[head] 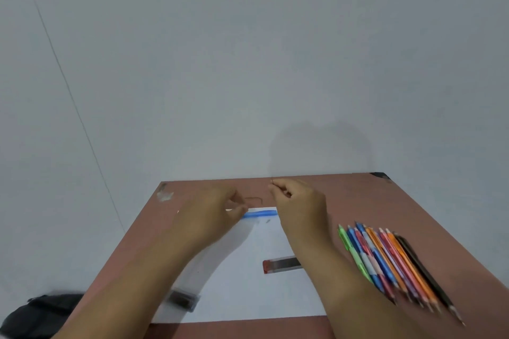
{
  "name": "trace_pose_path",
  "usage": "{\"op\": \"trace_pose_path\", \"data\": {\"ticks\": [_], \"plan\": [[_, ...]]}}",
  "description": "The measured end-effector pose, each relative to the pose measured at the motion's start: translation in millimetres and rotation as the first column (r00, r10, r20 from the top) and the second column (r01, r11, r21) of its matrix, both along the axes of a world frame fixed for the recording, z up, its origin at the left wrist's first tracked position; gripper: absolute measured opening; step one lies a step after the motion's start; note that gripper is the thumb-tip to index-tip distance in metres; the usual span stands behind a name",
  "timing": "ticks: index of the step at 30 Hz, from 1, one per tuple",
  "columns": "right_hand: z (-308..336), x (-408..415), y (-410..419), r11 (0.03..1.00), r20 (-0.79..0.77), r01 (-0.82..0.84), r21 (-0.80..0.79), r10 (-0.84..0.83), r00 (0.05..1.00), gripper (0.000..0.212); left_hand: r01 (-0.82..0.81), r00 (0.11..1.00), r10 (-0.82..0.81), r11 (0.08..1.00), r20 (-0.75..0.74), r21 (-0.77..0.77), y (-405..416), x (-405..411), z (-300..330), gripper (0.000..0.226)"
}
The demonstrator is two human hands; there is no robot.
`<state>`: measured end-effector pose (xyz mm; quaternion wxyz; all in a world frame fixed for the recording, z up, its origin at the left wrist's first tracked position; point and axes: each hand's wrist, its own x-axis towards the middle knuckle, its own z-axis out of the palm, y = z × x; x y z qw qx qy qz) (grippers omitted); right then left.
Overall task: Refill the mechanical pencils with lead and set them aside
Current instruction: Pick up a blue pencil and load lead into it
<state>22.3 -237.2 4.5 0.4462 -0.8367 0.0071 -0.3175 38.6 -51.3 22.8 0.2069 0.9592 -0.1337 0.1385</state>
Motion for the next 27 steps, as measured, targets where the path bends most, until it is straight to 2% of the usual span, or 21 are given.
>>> {"op": "trace_pose_path", "data": {"ticks": [2, 4, 9, 12, 17, 20, 22, 24, 27], "plan": [[2, -3, 0, 0.999, -0.006, 0.015, 0.028, -0.015, 1.000, 0.012, 0.041, 0.999, -0.044, 0.981, 0.010, 0.187, -10, 7, -1, 0.018], [3, -3, 1, 0.996, -0.003, -0.001, 0.092, 0.001, 1.000, 0.011, 0.057, 0.998, -0.061, 0.952, 0.003, 0.301, -20, 13, -4, 0.025], [6, -4, -4, 0.980, -0.005, -0.010, 0.198, 0.012, 1.000, 0.009, 0.118, 0.993, -0.103, 0.927, -0.059, 0.356, -25, 21, -9, 0.024], [6, -2, -6, 0.956, 0.011, -0.024, 0.291, 0.021, 1.000, 0.008, 0.112, 0.994, -0.105, 0.930, -0.041, 0.350, -20, 22, -10, 0.023], [12, -4, -5, 0.901, 0.107, -0.106, 0.421, 0.066, 0.992, 0.009, 0.044, 0.999, -0.049, 0.969, 0.016, 0.243, -13, 24, -4, 0.015], [20, -12, -2, 0.884, 0.253, -0.183, 0.430, 0.077, 0.964, 0.008, 0.020, 0.994, -0.023, 0.999, 0.104, 0.027, -12, 16, -2, 0.008], [25, -17, 1, 0.877, 0.328, -0.228, 0.422, 0.087, 0.941, 0.009, 0.020, 0.985, -0.001, 0.994, 0.174, -0.108, -12, 6, 0, 0.002], [27, -22, 3, 0.866, 0.383, -0.283, 0.413, 0.117, 0.916, 0.009, 0.065, 0.964, -0.006, 0.975, 0.265, -0.213, -11, 2, -2, 0.006], [28, -27, 6, 0.832, 0.413, -0.366, 0.417, 0.185, 0.892, 0.011, 0.134, 0.908, -0.013, 0.956, 0.419, -0.261, -8, 2, -6, 0.013]]}}
